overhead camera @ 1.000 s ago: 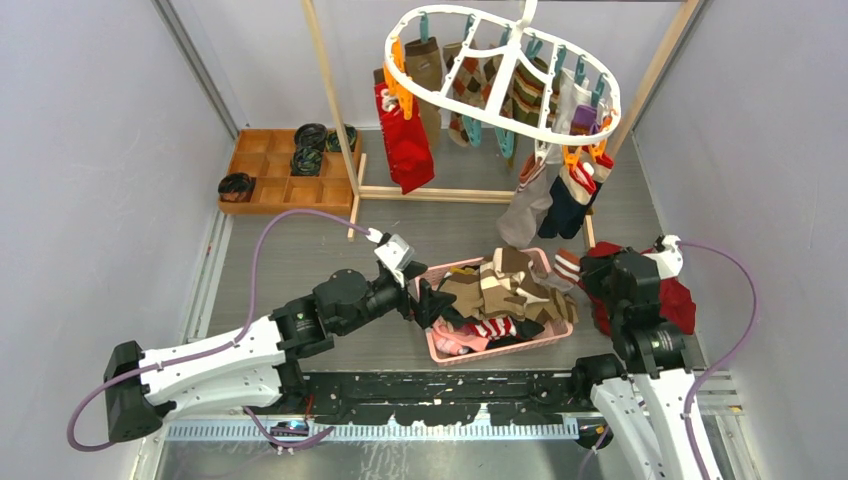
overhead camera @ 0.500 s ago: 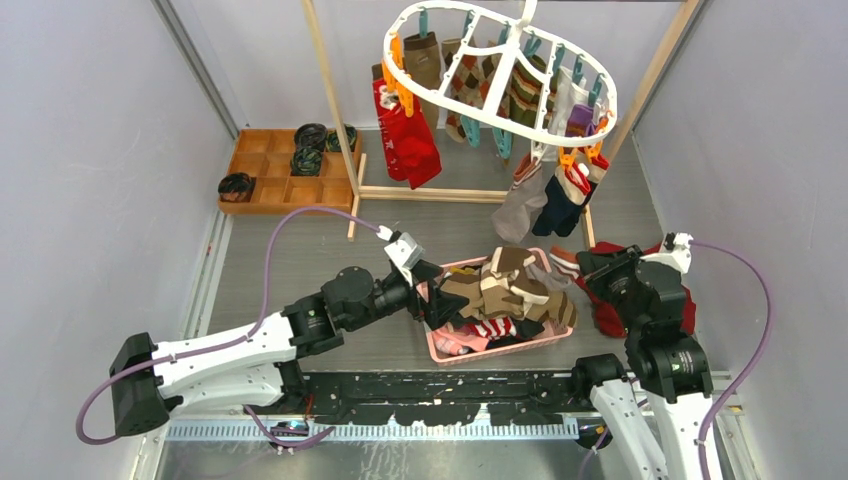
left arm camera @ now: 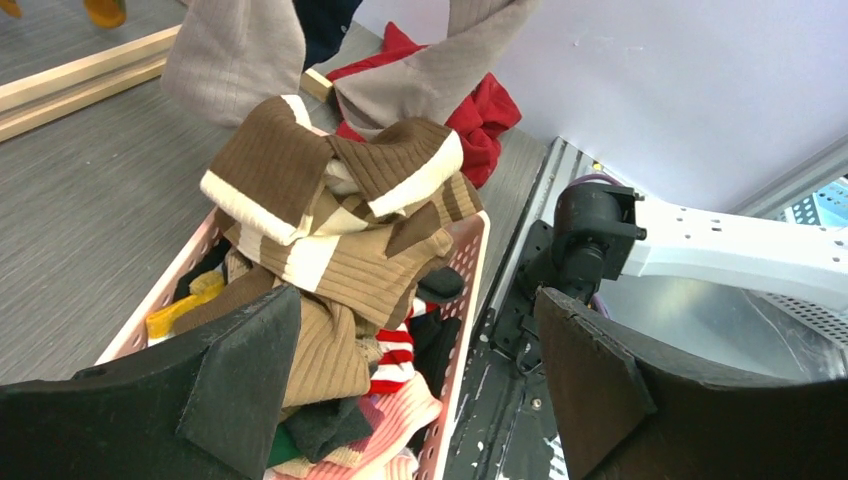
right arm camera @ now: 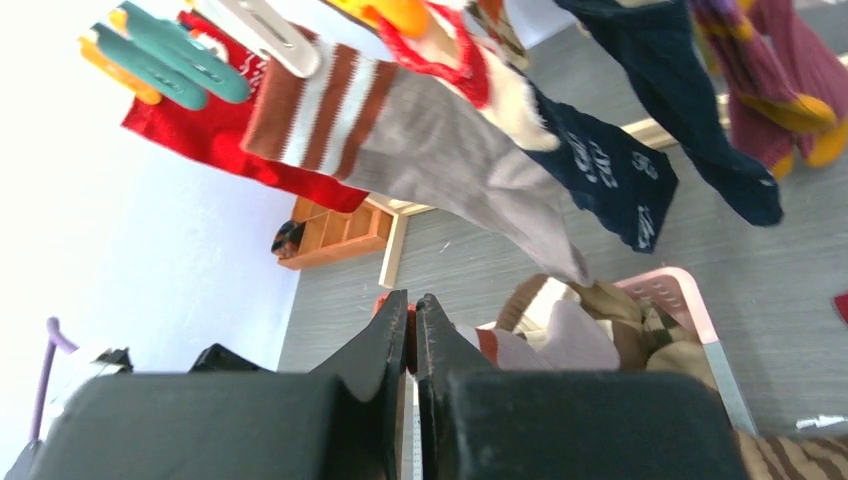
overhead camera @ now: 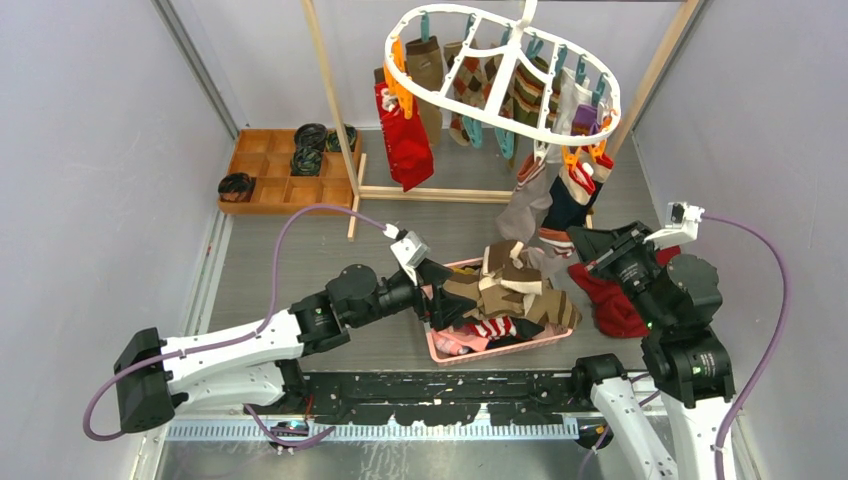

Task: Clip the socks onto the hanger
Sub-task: Pick up the sock from the bin.

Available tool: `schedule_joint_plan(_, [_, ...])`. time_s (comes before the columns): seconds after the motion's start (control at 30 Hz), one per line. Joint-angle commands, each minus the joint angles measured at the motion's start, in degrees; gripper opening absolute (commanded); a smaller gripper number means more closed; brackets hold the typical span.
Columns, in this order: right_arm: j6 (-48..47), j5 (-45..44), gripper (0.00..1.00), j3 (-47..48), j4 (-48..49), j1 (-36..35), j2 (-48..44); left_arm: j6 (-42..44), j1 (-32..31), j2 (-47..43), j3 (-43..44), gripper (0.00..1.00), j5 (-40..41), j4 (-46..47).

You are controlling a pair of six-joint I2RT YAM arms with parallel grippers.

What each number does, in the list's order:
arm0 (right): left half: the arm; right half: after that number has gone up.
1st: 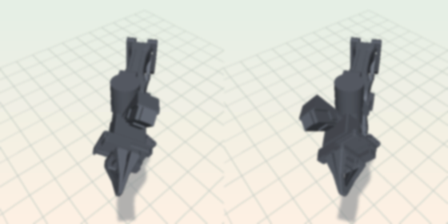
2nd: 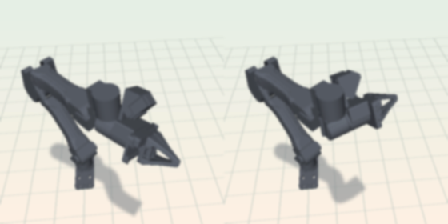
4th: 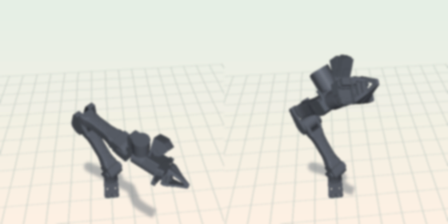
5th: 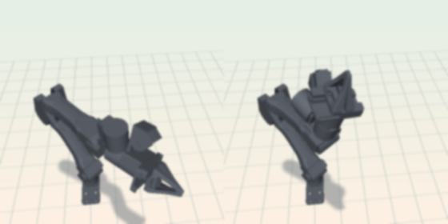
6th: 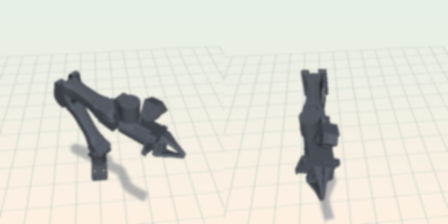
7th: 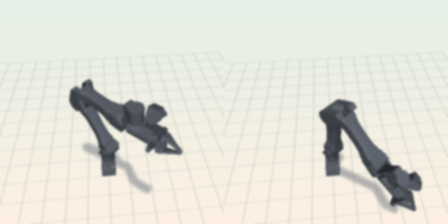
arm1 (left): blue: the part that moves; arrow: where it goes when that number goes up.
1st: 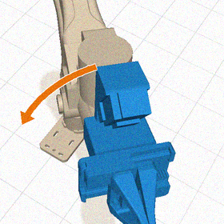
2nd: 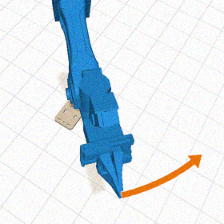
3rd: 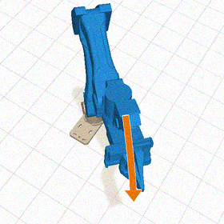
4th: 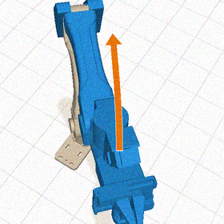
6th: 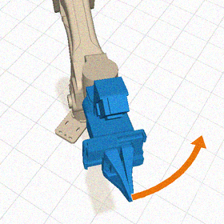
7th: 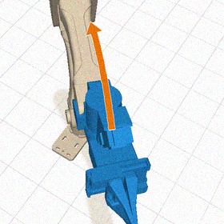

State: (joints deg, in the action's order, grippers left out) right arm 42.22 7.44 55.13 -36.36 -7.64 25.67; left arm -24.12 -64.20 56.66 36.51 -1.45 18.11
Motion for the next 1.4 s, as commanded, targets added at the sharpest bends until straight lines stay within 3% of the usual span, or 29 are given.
schedule_joint_plan(0.0, [-3.5, 6.4, 0.01, 4.8, 6.3, 0.2, 2.4, -0.5, 0.6, 0.6, 1.4, 0.87, -3.3, 5.5])
schedule_joint_plan(0.4, [-14.1, 16.5, 0.01, 22.4, 1.8, 0.2, 11.2, 0.1, 3.1, 0.5, 5.5, 0.87, -12.7, 6.3])
schedule_joint_plan(0.7, [-17.2, 27.9, 0.01, 20.4, 1.6, 0.2, 12.4, -3.9, 4.2, 3.3, 10.4, 0.89, -19.9, 14.4])
schedule_joint_plan(0.93, [-16.8, 32.0, 0.01, 19.2, 2.8, 0.2, 13.1, 3.8, 4.3, 6.9, 11.6, 0.88, -20.7, 21.4])
schedule_joint_plan(1.17, [-15.4, 34.6, 0.01, 18.3, 6.0, 0.2, 13.7, 4.1, 4.6, 15.3, 12.7, 0.81, -21.9, 36.5])
schedule_joint_plan(1.37, [-15.5, 36.1, 0.01, 18.2, 6.6, 0.2, 14.3, 3.6, 5.6, 20.8, 14.6, 0.73, -22.3, 44.3])
